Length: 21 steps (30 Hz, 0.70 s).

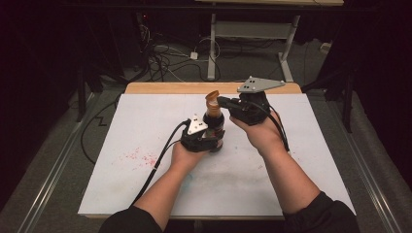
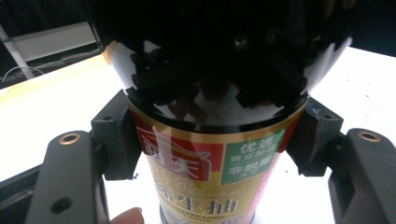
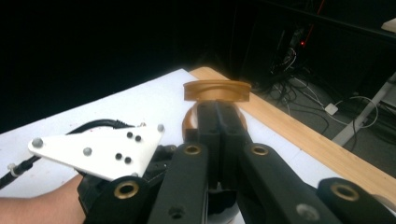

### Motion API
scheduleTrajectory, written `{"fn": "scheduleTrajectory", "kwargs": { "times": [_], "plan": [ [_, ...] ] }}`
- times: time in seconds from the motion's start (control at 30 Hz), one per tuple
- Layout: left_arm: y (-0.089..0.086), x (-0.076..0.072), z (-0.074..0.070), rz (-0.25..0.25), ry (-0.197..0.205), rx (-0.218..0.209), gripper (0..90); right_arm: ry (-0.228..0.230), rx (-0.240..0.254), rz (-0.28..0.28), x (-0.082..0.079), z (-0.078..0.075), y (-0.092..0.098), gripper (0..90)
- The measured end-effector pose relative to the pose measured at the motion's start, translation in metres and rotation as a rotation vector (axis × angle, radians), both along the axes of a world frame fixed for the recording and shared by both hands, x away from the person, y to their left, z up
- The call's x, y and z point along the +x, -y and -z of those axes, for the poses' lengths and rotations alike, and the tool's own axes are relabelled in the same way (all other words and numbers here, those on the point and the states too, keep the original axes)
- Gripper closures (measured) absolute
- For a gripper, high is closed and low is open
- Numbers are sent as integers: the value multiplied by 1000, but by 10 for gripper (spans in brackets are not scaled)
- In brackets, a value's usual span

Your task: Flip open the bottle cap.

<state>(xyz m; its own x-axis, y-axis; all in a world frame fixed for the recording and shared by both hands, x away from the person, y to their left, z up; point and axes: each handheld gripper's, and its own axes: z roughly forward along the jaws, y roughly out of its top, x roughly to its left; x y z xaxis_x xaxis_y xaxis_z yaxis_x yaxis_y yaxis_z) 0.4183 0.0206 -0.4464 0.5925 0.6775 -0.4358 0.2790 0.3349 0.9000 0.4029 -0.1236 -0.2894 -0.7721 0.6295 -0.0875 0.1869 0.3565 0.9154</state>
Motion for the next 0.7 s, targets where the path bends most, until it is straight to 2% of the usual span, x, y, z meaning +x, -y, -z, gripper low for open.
{"fn": "scheduleTrajectory", "kwargs": {
  "times": [0.23,0.4,0.7],
  "plan": [
    [1,-1,0,2,7,0,291,11,-7,-1,3,-5,-8,900],
    [0,-2,1,3,7,-1,292,14,9,-3,8,-8,-14,900],
    [0,-1,0,4,2,-7,291,12,9,-11,19,-16,-32,900]
  ]
}}
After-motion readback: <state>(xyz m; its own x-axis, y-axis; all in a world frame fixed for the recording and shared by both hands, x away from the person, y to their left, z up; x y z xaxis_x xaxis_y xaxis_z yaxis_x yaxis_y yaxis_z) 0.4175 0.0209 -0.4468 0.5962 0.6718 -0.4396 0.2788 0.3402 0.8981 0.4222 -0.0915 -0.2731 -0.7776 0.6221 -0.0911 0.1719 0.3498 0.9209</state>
